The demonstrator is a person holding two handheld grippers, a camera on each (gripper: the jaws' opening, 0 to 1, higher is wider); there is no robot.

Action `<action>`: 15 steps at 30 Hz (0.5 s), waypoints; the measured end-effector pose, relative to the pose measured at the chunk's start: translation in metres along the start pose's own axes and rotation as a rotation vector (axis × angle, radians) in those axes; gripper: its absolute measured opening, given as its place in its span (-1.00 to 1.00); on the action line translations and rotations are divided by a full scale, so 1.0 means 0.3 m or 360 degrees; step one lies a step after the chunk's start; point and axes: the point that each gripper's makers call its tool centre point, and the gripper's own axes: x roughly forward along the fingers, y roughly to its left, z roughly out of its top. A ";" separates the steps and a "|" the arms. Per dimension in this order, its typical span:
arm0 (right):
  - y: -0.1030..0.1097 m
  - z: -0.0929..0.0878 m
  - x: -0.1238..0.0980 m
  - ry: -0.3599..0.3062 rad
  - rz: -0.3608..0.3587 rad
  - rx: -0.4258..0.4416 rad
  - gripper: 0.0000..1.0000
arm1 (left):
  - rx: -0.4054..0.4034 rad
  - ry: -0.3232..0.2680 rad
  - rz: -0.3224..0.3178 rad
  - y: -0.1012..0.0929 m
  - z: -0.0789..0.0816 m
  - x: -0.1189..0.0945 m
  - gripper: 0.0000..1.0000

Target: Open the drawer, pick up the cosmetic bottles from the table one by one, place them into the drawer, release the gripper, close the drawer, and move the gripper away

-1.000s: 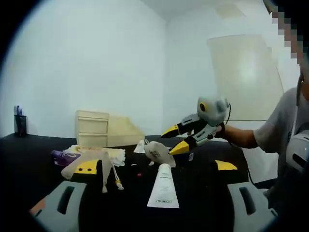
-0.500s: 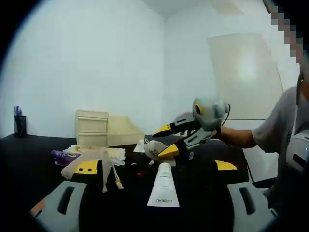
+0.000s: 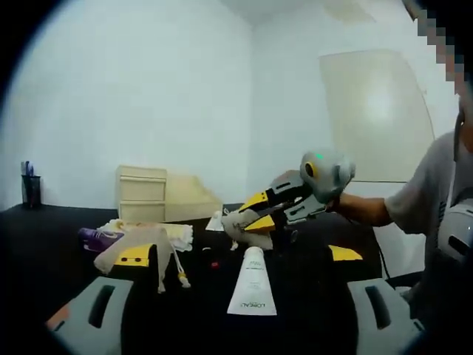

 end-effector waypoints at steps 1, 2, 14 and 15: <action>-0.008 0.016 -0.012 -0.0040 -0.0017 -0.0060 -0.70 | -0.0005 0.0000 -0.0001 0.000 0.000 0.000 0.78; -0.013 0.035 -0.027 -0.0087 -0.0040 -0.0113 -0.70 | -0.0008 0.0000 -0.0001 0.000 0.001 0.000 0.77; -0.071 0.183 -0.198 -0.0331 -0.0279 -0.0446 -0.71 | -0.0229 -0.0198 -0.0097 -0.005 0.094 -0.025 0.71; -0.070 0.198 -0.210 -0.0357 -0.0282 -0.0471 -0.71 | -0.0259 -0.0212 -0.0102 -0.001 0.100 -0.026 0.70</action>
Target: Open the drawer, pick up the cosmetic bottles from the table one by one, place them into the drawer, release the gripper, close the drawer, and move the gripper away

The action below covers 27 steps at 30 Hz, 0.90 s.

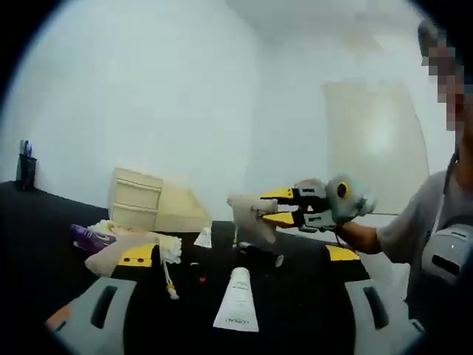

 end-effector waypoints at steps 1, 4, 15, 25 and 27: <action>-0.003 0.010 -0.008 -0.0012 0.0002 -0.0015 -0.71 | -0.0015 -0.0009 0.0006 0.005 0.006 -0.002 0.69; -0.016 0.056 -0.036 -0.0104 -0.0010 -0.0093 -0.71 | -0.0067 -0.0075 0.0015 0.009 0.037 -0.005 0.64; -0.043 0.198 -0.128 -0.0450 -0.0108 -0.0328 -0.71 | -0.0469 -0.0287 -0.0244 -0.102 0.144 0.030 0.74; 0.023 0.327 -0.179 -0.0705 0.0037 -0.0247 -0.70 | -0.1169 -0.0217 -0.0601 -0.231 0.140 0.101 0.65; 0.034 0.341 -0.188 -0.0735 0.0081 -0.0171 -0.70 | -0.1359 -0.0230 -0.0649 -0.234 0.141 0.091 0.66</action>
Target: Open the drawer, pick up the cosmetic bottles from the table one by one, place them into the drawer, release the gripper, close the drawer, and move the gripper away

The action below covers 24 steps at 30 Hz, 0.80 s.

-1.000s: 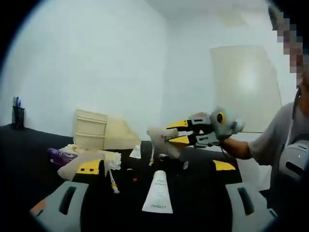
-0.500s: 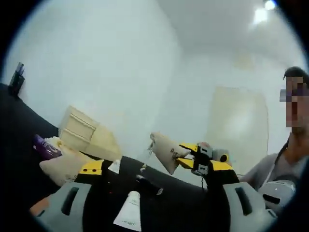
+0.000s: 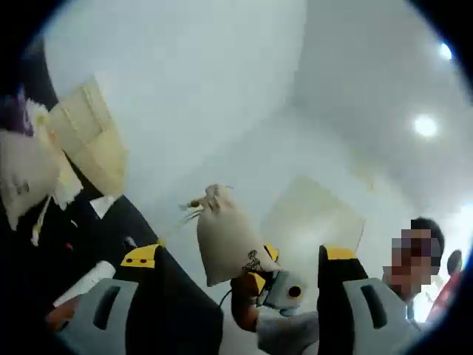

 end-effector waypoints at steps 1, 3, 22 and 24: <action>0.004 0.017 0.000 -0.0026 0.0007 0.0030 -0.70 | -0.0099 -0.0017 -0.0026 -0.005 0.003 -0.005 0.67; 0.009 0.032 -0.001 -0.0053 0.0017 0.0093 -0.70 | -0.0247 -0.0070 -0.0034 0.000 0.014 -0.009 0.73; 0.069 0.134 -0.005 -0.0215 0.0067 0.0186 -0.70 | -0.0552 0.0024 0.0090 0.067 -0.070 0.034 0.40; 0.084 0.136 -0.006 -0.0222 0.0085 0.0193 -0.70 | -0.0479 0.0051 0.0124 0.077 -0.073 0.027 0.14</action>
